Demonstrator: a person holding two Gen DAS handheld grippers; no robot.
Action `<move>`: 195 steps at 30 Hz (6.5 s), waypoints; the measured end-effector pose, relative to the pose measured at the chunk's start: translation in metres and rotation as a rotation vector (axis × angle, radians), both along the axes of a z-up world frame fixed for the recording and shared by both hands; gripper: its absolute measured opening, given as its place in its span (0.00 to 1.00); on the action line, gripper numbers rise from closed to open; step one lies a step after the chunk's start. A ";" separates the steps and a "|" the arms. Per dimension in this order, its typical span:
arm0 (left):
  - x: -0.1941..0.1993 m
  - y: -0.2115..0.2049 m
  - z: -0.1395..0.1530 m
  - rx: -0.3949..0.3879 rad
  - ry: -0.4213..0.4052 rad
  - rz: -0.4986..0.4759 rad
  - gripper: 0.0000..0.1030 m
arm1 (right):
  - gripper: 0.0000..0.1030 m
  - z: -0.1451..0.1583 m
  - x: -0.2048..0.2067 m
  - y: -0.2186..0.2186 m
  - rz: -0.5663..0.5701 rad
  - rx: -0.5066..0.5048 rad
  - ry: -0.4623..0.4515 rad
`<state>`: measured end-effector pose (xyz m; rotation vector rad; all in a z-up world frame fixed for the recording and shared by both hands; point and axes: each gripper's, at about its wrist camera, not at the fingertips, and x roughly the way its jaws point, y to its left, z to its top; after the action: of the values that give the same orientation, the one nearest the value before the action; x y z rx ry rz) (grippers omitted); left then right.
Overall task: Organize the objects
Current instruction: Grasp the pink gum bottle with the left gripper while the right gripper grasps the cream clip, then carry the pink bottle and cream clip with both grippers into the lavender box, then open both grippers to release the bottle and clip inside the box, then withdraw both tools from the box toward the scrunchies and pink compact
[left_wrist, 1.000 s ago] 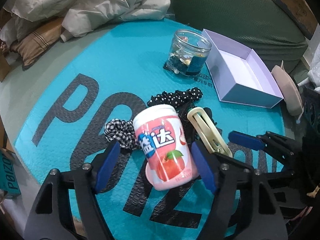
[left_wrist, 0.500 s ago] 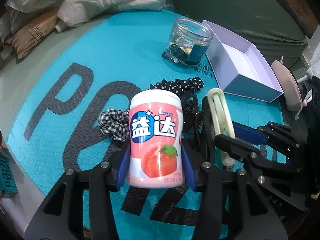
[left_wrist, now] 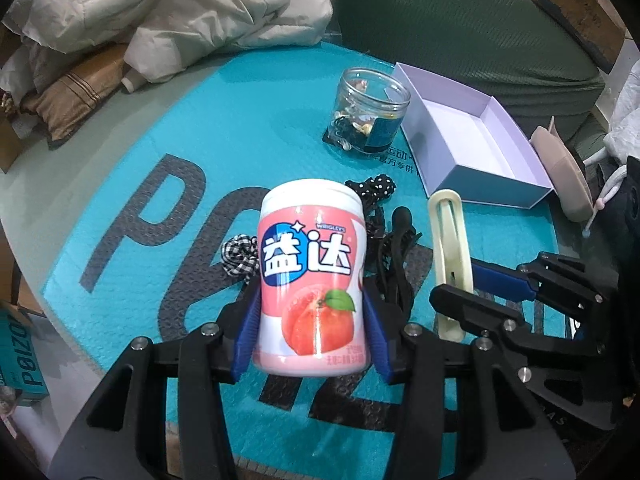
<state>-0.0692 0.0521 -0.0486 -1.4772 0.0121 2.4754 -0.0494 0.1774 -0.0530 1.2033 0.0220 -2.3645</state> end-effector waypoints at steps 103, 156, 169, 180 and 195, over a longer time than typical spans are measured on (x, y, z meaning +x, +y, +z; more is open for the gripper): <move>-0.148 0.217 -0.024 -0.083 0.089 -0.384 0.44 | 0.22 -0.003 -0.121 0.195 -0.475 0.102 0.066; -0.126 0.211 0.036 -0.086 0.179 -0.343 0.64 | 0.58 0.053 -0.089 0.205 -0.631 0.174 0.105; -0.100 0.193 0.078 -0.063 0.219 -0.290 0.65 | 0.63 0.091 -0.056 0.193 -0.643 0.161 0.140; -0.075 0.162 0.101 -0.081 0.255 -0.255 0.65 | 0.63 0.109 -0.031 0.169 -0.620 0.150 0.155; -0.044 0.109 0.116 -0.093 0.292 -0.189 0.73 | 0.67 0.128 -0.012 0.117 -0.549 0.174 0.185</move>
<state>-0.1127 0.1610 0.0672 -1.0772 0.3108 2.5365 -0.0616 0.2941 0.0750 1.1758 -0.0496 -3.0020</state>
